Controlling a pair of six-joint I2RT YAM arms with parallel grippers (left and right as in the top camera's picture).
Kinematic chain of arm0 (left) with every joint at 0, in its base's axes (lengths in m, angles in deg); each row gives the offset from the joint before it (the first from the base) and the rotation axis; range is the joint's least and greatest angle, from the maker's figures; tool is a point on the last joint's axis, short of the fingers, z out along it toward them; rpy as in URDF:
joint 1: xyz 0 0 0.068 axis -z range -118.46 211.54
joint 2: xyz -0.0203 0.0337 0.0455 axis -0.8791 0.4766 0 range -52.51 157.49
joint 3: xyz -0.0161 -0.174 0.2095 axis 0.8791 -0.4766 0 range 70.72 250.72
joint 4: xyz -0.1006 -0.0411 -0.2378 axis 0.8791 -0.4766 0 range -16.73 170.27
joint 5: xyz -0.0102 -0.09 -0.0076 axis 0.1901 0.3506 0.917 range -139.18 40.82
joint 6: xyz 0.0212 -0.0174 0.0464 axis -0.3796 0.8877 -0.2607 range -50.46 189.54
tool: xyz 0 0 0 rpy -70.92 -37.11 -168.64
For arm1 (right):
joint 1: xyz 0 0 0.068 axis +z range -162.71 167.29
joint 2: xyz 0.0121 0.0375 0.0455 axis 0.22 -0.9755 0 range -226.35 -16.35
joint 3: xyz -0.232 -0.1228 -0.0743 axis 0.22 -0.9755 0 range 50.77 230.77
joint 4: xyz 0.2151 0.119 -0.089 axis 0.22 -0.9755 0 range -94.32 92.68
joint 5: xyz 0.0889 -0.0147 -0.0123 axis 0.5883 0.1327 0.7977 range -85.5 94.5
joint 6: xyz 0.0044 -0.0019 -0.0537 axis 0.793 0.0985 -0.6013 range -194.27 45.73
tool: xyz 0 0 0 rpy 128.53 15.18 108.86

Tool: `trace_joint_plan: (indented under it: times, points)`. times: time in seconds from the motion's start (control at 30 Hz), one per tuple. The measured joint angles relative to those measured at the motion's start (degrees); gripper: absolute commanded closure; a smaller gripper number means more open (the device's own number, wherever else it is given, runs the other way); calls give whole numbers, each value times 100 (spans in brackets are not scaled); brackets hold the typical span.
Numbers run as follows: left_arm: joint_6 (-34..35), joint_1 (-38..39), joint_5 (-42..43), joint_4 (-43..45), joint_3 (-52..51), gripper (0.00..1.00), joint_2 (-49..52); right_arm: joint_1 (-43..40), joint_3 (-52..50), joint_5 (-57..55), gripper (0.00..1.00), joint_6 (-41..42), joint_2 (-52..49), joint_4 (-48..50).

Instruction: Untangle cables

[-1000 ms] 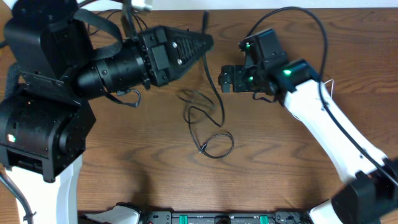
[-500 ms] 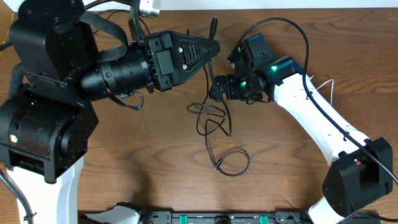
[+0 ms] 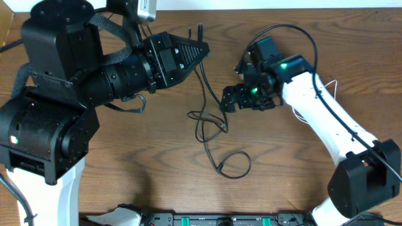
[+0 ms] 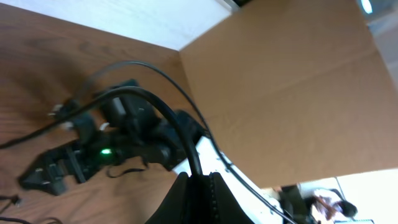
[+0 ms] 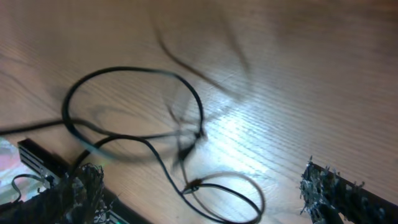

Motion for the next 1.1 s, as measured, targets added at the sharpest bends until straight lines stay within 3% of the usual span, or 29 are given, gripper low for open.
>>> trace_joint_plan:
  times: [0.3,0.63,0.67,0.8,0.83,1.1]
  points:
    - [4,0,-103,197,0,93,2,214,-111,-26,1,-660,251,282]
    - [210,0,166,205,0,92,2,660,-269,-291,1,-743,251,758]
    - [223,0,168,205,0,93,2,669,-310,-398,6,-750,251,776]
    - [264,0,173,203,0,93,2,710,-546,-590,47,-890,251,977]
    - [267,0,173,205,0,92,2,713,-573,-601,52,-898,251,994]
    - [269,0,188,205,0,93,2,721,-715,-693,57,-962,251,1215]
